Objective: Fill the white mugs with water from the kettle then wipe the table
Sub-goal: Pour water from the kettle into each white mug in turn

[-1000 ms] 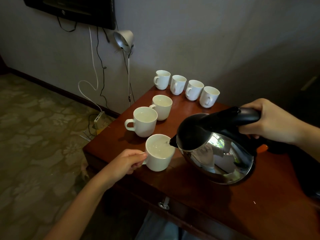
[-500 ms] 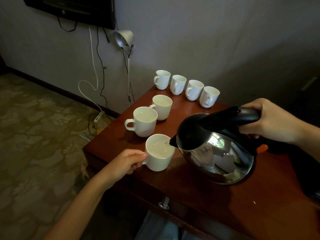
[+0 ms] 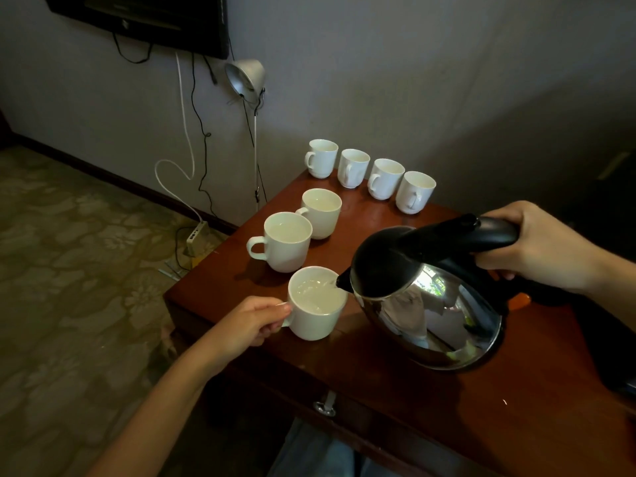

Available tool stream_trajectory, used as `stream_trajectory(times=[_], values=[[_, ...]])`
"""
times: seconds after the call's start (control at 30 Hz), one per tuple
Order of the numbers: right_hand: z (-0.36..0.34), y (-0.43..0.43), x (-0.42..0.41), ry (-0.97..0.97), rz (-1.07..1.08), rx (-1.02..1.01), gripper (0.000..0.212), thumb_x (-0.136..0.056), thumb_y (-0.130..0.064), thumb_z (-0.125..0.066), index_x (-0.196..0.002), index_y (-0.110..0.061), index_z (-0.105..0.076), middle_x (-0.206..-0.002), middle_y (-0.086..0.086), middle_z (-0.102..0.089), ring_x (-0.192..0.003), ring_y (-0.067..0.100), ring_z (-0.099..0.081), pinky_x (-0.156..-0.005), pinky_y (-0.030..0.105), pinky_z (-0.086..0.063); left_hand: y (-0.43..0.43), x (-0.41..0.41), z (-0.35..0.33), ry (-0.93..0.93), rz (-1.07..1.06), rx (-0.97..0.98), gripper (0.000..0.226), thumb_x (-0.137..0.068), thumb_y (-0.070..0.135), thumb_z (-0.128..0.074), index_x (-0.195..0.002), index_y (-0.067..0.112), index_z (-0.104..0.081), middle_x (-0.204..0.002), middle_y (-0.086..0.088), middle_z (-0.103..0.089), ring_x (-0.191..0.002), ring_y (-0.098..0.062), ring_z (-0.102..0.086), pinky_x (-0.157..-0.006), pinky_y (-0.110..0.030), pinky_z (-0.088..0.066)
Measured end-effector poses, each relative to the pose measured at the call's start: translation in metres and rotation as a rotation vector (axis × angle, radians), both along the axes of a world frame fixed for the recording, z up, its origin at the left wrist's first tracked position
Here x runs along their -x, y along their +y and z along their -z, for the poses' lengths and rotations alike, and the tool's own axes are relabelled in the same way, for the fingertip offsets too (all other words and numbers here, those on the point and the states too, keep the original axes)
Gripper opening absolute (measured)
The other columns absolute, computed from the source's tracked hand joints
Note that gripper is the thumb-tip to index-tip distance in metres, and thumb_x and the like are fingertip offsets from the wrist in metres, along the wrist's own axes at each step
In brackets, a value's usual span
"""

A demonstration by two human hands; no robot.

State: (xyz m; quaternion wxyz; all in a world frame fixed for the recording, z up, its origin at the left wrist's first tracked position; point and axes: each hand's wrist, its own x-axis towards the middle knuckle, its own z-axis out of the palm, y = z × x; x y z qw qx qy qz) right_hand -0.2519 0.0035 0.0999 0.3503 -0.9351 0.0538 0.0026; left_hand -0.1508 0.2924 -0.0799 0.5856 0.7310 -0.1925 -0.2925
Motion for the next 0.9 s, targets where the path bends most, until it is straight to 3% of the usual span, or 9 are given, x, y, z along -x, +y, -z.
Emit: stream_trajectory(times=[0.33, 0.6, 0.9], values=[[0.014, -0.006, 0.007, -0.064, 0.070, -0.055, 0.007, -0.072, 0.010, -0.064, -0.079, 0.006, -0.064, -0.050, 0.004, -0.057, -0.040, 0.008, -0.049, -0.040, 0.016, -0.039, -0.003, 0.005, 0.007, -0.020, -0.111, 0.027, 0.039, -0.095, 0.027, -0.047, -0.059, 0.014, -0.041, -0.053, 0.006, -0.034, -0.047, -0.005, -0.030, -0.048, -0.020, -0.024], [0.031, -0.013, 0.015, -0.182, 0.132, -0.128, 0.009, -0.071, 0.012, -0.063, -0.074, 0.004, -0.063, -0.054, 0.007, -0.056, -0.043, 0.014, -0.049, -0.042, 0.019, -0.039, -0.008, 0.011, 0.008, -0.032, -0.242, 0.065, 0.038, -0.096, 0.020, -0.047, -0.059, 0.014, -0.040, -0.054, 0.004, -0.032, -0.049, -0.007, -0.028, -0.050, -0.024, -0.022], [0.061, -0.028, 0.036, -0.288, 0.355, -0.320, 0.019, -0.075, 0.016, -0.055, -0.075, -0.002, -0.061, -0.044, 0.005, -0.048, -0.037, 0.011, -0.045, -0.038, 0.015, -0.036, 0.014, -0.010, 0.005, -0.114, -0.345, 0.013, 0.042, -0.095, 0.015, -0.046, -0.053, 0.015, -0.039, -0.048, 0.007, -0.034, -0.045, -0.006, -0.029, -0.047, -0.021, -0.023]])
